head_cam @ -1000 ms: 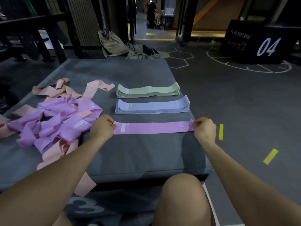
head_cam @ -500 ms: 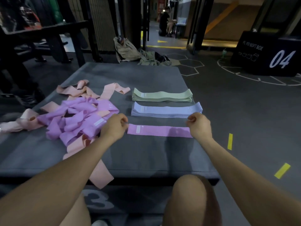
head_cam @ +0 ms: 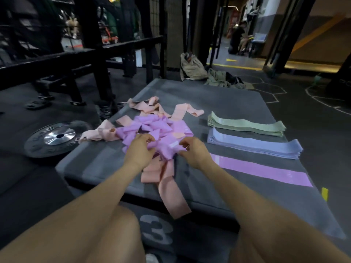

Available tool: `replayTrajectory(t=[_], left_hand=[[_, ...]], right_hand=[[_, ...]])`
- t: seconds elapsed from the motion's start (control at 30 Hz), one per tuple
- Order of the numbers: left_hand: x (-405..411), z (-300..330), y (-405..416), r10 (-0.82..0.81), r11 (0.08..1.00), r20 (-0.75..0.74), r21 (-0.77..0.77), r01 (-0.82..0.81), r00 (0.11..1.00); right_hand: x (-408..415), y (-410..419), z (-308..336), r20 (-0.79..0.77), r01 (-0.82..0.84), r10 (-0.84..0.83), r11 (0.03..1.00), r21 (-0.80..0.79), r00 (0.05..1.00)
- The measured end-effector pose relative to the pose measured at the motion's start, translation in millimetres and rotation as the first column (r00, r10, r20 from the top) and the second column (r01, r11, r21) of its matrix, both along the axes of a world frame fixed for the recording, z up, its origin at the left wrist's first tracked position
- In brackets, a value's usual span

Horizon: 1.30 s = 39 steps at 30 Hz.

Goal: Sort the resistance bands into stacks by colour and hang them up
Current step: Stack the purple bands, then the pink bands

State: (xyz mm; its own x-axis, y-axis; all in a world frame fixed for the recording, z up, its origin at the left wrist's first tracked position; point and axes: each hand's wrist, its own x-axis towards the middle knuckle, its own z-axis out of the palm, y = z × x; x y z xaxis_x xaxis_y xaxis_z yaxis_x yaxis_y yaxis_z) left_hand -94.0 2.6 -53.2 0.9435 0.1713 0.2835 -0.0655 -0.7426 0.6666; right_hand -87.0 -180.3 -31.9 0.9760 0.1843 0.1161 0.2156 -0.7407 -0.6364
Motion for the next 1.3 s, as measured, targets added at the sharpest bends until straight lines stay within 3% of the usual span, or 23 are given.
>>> replayTrajectory(t=[0.17,0.27,0.33,0.47,0.63,0.8,0.93,1.0,1.1,1.17,1.3], left_hand=[[4.4,-5.4,19.1,0.021,1.000,-0.021,0.022,-0.021,1.000],[7.6,-13.1,26.6,0.004,0.999,-0.058,0.047,-0.001,0.998],[9.7,-13.5,31.3,0.009,1.000,-0.069,0.031,-0.007,0.998],[22.6,3.9,35.2,0.004,0.998,-0.066,-0.069,-0.009,0.998],[38.9,48.6,21.9,-0.063,0.981,0.045,-0.182,0.070,0.997],[44.4,99.1,7.3,-0.149,0.960,0.170,-0.210,0.183,0.974],[41.8,127.3,1.5,-0.125,0.950,0.226,-0.254,0.183,0.966],[35.3,142.2,-5.3,-0.135,0.891,0.242,-0.396,0.224,0.961],[21.8,162.3,-20.5,-0.244,0.718,0.207,-0.618,0.320,0.947],[13.8,171.9,-29.1,-0.342,0.646,0.186,-0.666,0.374,0.921],[-3.3,186.0,-49.8,-0.431,0.607,0.191,-0.662,0.440,0.882]], right_hand=[[25.2,18.2,-12.2,0.043,0.115,-0.112,0.990,-0.080,0.993],[28.3,26.1,-19.3,-0.044,0.151,-0.158,0.980,-0.132,0.986],[30.1,32.4,-15.3,-0.048,0.152,-0.155,0.986,-0.072,0.987],[41.0,41.2,19.9,0.091,0.092,-0.097,0.994,0.054,0.991],[48.9,46.3,76.6,0.236,-0.023,-0.027,0.978,0.206,0.971],[51.6,47.9,121.2,0.246,-0.099,0.028,0.954,0.284,0.969],[44.5,37.8,149.7,0.262,-0.129,0.017,0.900,0.416,0.965],[39.4,28.8,159.4,0.269,-0.124,0.002,0.892,0.435,0.963],[28.9,15.7,166.6,0.252,-0.095,-0.020,0.896,0.435,0.967],[22.5,8.7,170.2,0.237,-0.101,-0.011,0.885,0.455,0.972],[12.8,-2.3,180.1,0.250,-0.134,-0.001,0.841,0.524,0.968]])
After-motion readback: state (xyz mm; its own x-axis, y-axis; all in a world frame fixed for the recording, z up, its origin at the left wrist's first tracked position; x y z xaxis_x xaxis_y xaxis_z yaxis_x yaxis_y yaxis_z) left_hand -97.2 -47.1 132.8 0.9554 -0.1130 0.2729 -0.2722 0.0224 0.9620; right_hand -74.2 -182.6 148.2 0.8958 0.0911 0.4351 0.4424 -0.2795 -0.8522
